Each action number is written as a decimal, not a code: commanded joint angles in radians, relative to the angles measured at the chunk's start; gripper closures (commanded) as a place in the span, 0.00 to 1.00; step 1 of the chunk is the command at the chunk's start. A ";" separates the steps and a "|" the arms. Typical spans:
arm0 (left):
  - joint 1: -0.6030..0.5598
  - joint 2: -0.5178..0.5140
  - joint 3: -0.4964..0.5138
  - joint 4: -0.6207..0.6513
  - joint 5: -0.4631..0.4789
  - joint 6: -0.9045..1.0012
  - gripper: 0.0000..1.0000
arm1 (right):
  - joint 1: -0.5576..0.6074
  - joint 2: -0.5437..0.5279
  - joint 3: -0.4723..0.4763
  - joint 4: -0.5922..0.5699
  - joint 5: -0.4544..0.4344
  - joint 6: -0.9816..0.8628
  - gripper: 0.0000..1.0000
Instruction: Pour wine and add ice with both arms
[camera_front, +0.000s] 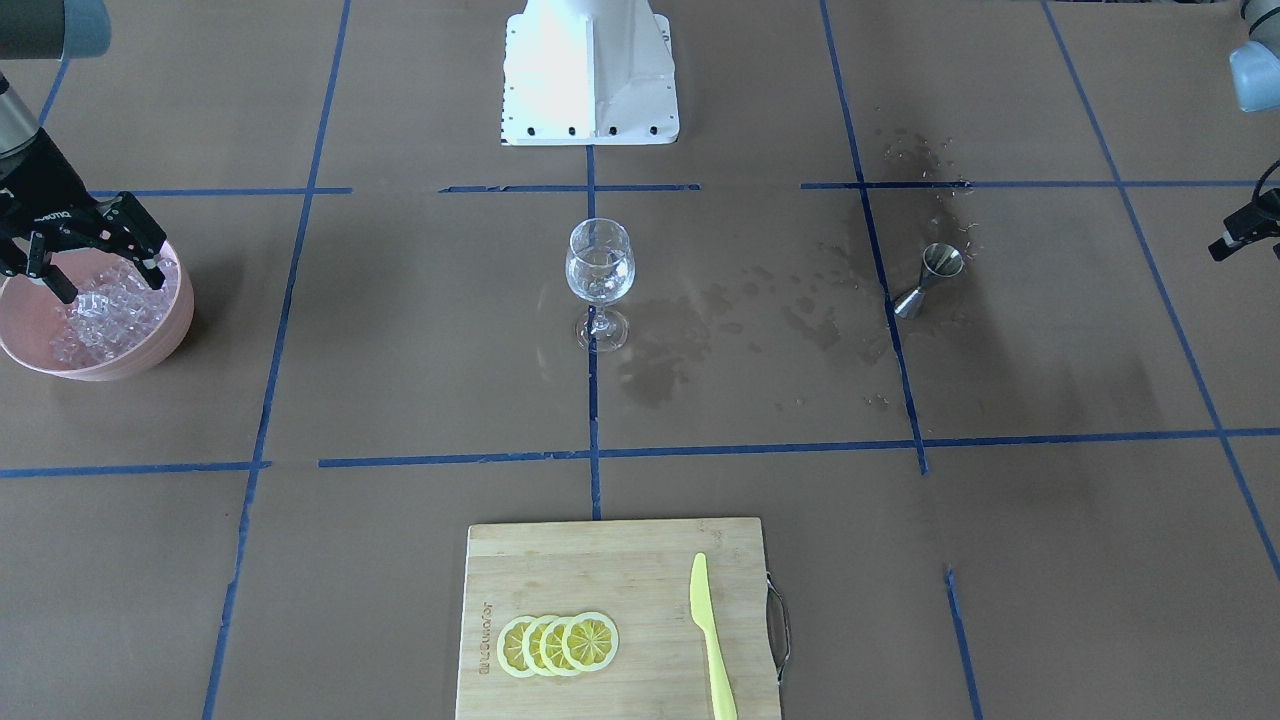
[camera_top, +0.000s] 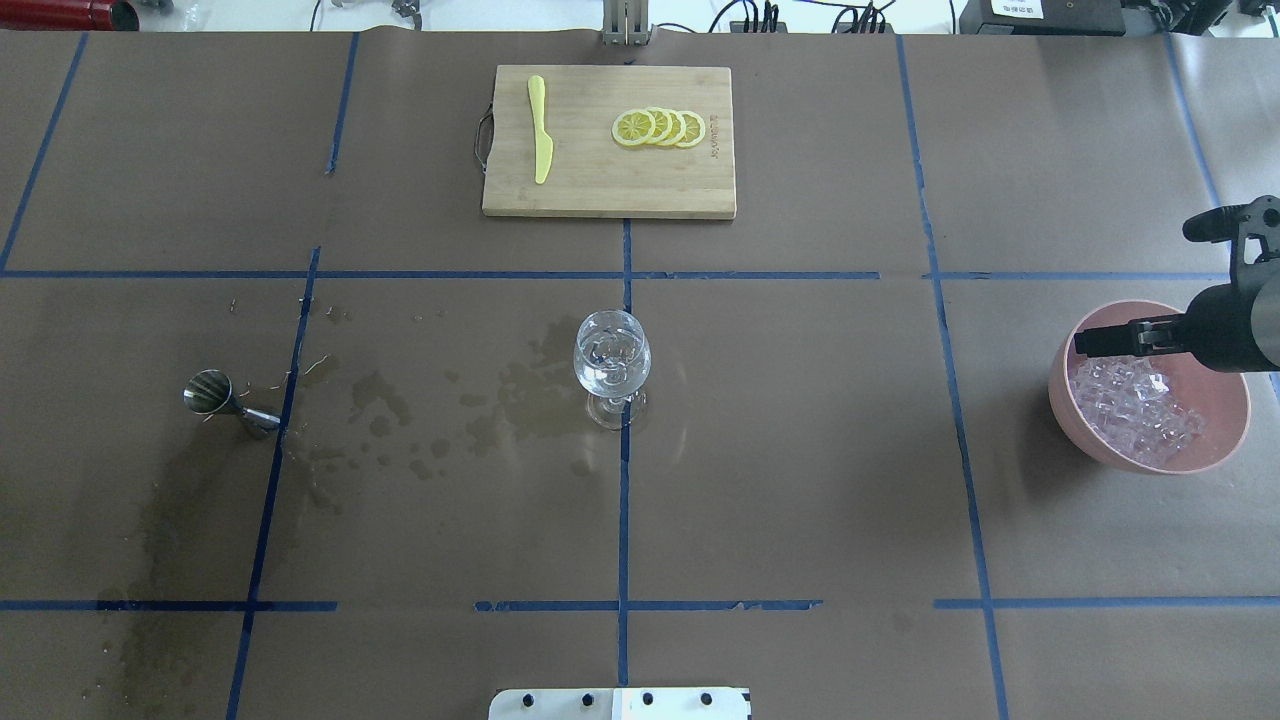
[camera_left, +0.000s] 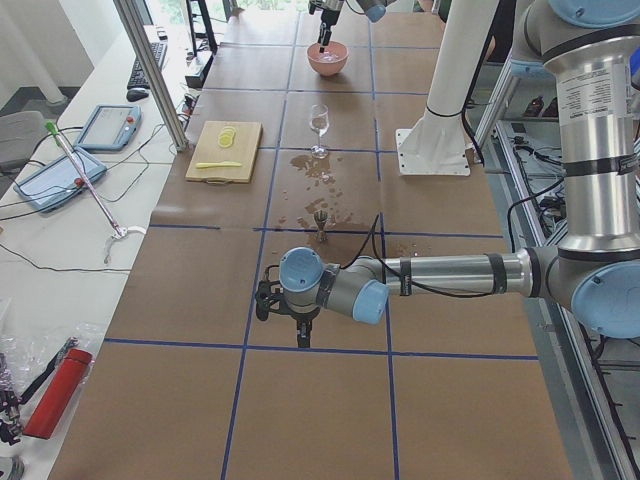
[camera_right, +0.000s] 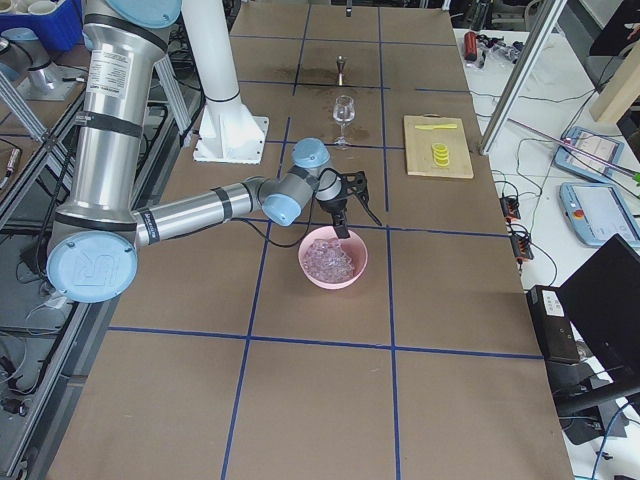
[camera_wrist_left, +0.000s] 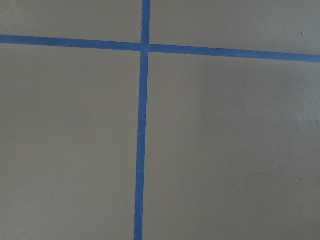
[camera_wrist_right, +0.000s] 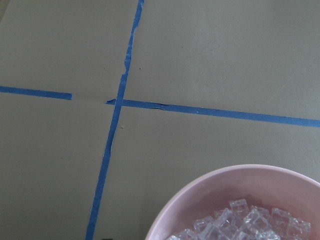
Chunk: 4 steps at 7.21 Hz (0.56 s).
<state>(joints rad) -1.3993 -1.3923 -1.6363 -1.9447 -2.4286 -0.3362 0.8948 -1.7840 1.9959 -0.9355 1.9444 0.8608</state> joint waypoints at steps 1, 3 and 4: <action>0.000 0.001 0.000 0.000 0.000 0.000 0.00 | 0.000 -0.081 -0.023 0.122 0.057 -0.044 0.09; 0.000 -0.001 0.000 0.000 0.000 0.000 0.00 | 0.000 -0.095 -0.066 0.144 0.047 -0.045 0.11; -0.001 0.001 -0.002 0.001 0.000 0.000 0.00 | 0.000 -0.095 -0.098 0.156 0.042 -0.045 0.14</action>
<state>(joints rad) -1.3997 -1.3918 -1.6374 -1.9444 -2.4283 -0.3359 0.8942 -1.8750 1.9346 -0.7977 1.9909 0.8173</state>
